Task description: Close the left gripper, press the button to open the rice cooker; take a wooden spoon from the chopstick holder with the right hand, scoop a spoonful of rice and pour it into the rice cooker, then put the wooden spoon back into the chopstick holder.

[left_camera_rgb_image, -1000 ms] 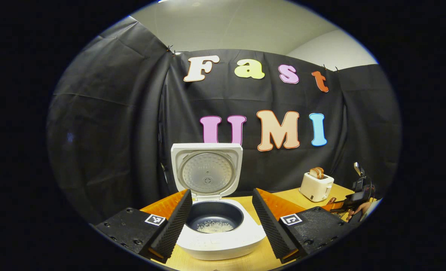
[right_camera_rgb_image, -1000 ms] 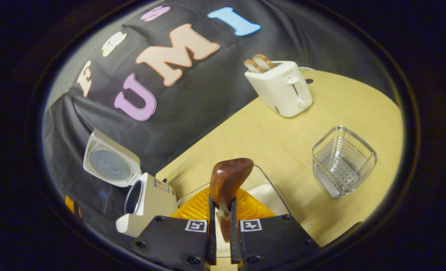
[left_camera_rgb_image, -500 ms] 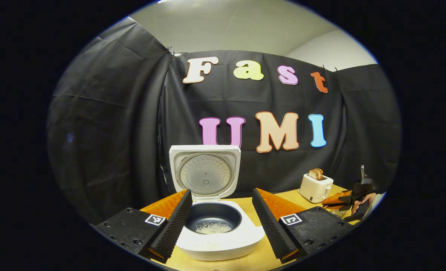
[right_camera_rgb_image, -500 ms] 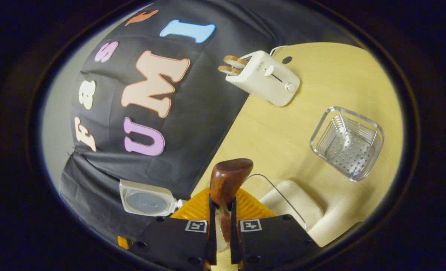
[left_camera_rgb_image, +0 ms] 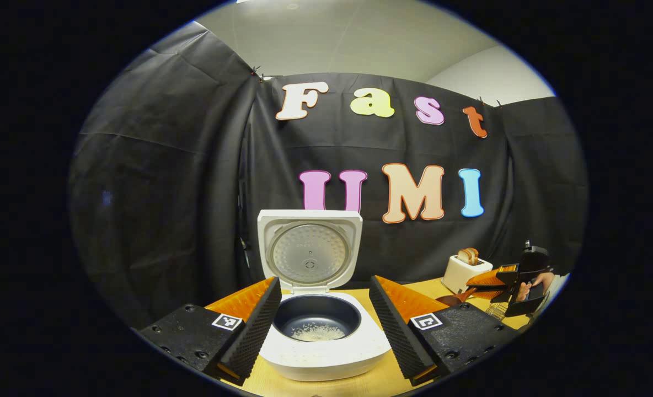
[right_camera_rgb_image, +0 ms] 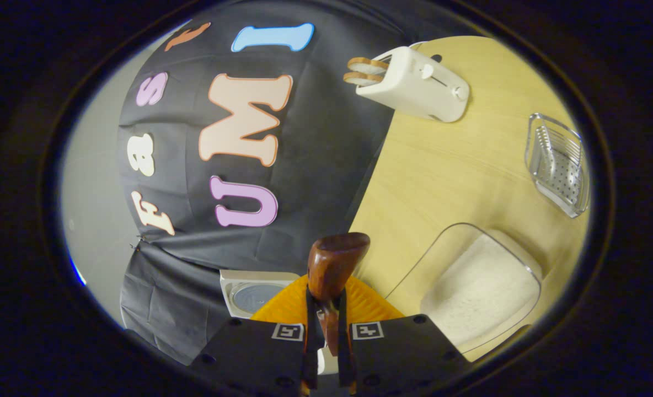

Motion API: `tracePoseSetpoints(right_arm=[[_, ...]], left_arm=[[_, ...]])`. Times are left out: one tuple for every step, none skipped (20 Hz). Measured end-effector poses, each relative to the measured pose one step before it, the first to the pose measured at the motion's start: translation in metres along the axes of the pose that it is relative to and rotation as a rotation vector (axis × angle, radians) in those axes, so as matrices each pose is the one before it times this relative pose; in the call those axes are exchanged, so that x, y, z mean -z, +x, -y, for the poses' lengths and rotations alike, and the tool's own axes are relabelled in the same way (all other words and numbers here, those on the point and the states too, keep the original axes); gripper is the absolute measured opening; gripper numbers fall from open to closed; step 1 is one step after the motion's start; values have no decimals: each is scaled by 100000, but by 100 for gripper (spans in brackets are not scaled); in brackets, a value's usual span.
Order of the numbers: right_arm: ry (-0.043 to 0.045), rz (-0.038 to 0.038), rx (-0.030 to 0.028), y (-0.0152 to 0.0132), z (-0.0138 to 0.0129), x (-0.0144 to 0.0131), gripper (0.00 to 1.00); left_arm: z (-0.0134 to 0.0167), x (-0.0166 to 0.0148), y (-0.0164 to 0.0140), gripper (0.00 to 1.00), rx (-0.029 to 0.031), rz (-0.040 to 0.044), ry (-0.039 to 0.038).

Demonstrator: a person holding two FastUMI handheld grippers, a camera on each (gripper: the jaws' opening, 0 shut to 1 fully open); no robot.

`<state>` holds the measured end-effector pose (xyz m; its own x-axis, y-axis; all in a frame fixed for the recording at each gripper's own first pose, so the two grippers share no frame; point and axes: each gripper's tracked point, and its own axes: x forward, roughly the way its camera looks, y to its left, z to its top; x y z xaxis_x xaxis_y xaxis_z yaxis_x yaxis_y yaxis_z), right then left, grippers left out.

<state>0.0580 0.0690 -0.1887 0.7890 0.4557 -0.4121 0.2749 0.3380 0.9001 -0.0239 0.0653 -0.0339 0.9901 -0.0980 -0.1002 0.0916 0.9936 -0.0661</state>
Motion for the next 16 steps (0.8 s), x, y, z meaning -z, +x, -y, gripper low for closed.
tracePoseSetpoints(right_arm=[[-2010,-756,-806,485,-876,598,18],[-1355,-968,-1108,629,-908,609,18],[-744,-1070,-1377,517,-1146,700,18],[-693,-1277,-1144,664,-972,827,16],[-1046,-1151,-906,599,-729,790,18],[-1609,-1098,-400,702,-803,688,16],[-1905,-1255,-439,719,-681,803,16],[-1882,-1274,-465,807,-723,797,16],[-1496,-975,-574,652,-838,840,16],[-1252,-1071,-708,889,-698,800,16],[-1039,-898,-634,940,-822,677,16],[-1401,-936,-542,980,-689,766,16],[-2160,-392,-10,658,-382,891,19],[-2901,-270,734,776,-254,675,17],[-3083,-235,1160,839,-84,694,15],[-2954,-143,737,856,-191,664,15]], left_arm=[[-542,-63,-244,94,-966,142,-41],[-664,-13,-167,94,-895,257,-207],[-608,-106,-213,94,-885,305,-341],[-726,-27,-218,94,-1206,64,-141],[-846,63,-190,94,-1453,-92,1],[-858,149,-269,94,-1472,17,-216],[-755,-85,-305,94,-1343,269,-471],[-776,-20,-356,94,-1315,207,-465],[-680,-15,-363,93,-1225,-2,-133],[-731,170,-346,93,-1296,-28,9],[-710,-8,-242,93,-1168,0,9],[-638,6,-258,93,-1123,2,-104],[-683,78,-227,93,-1075,-68,-262],[-671,-61,-310,92,-1155,227,-202],[-759,-62,-226,93,-1384,137,94],[-718,49,-247,92,-1416,0,157]])
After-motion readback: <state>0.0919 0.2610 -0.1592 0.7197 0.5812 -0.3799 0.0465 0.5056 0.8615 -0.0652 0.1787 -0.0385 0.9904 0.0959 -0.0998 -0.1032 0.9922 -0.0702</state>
